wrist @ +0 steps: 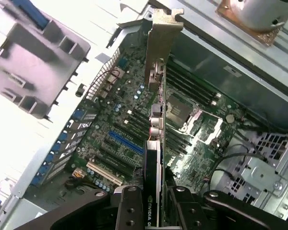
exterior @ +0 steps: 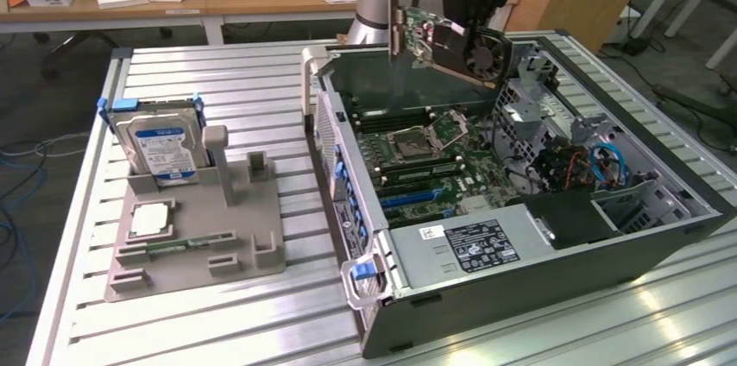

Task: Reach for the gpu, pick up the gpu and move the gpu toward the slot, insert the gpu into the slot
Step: 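Insert the gpu into the slot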

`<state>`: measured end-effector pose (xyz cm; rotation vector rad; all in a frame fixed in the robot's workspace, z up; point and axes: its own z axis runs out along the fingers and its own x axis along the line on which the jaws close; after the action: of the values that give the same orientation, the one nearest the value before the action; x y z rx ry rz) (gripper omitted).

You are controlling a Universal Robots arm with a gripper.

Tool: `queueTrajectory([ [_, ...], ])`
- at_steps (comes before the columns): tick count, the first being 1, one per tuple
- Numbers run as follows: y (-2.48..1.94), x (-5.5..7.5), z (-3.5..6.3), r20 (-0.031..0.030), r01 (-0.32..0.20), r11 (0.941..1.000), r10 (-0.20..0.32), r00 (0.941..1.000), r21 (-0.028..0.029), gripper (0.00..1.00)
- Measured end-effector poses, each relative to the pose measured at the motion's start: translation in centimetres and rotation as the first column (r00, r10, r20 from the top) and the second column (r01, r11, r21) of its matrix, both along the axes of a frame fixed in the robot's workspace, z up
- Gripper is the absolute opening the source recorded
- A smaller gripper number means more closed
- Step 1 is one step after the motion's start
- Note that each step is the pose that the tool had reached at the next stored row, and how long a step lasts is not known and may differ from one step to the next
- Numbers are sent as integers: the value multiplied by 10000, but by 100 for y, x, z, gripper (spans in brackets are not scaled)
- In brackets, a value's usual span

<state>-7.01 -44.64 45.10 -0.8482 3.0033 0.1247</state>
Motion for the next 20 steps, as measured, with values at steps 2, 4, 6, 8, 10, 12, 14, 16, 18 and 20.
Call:
queueTrajectory([
  [2,0,0,-14,0,-354,9994,354,9994,-1,27],
  [4,0,0,-35,-13,-587,9983,587,9983,0,27],
  [6,-1,2,-61,-96,-694,9976,694,9975,7,27],
  [8,-5,30,-99,-380,-740,9973,740,9965,26,27],
  [10,-11,58,-121,-553,-743,9972,744,9957,40,27],
  [12,-11,80,-140,-618,-863,9963,864,9943,45,27],
  [14,-11,84,-145,-618,-1152,9933,1152,9914,45,27],
  [16,-11,85,-151,-618,-1477,9890,1477,9871,45,27],
  [18,-11,86,-158,-619,-1828,9831,1827,9812,44,27],
  [20,-11,85,-166,-618,-2196,9756,2194,9737,45,27],
])
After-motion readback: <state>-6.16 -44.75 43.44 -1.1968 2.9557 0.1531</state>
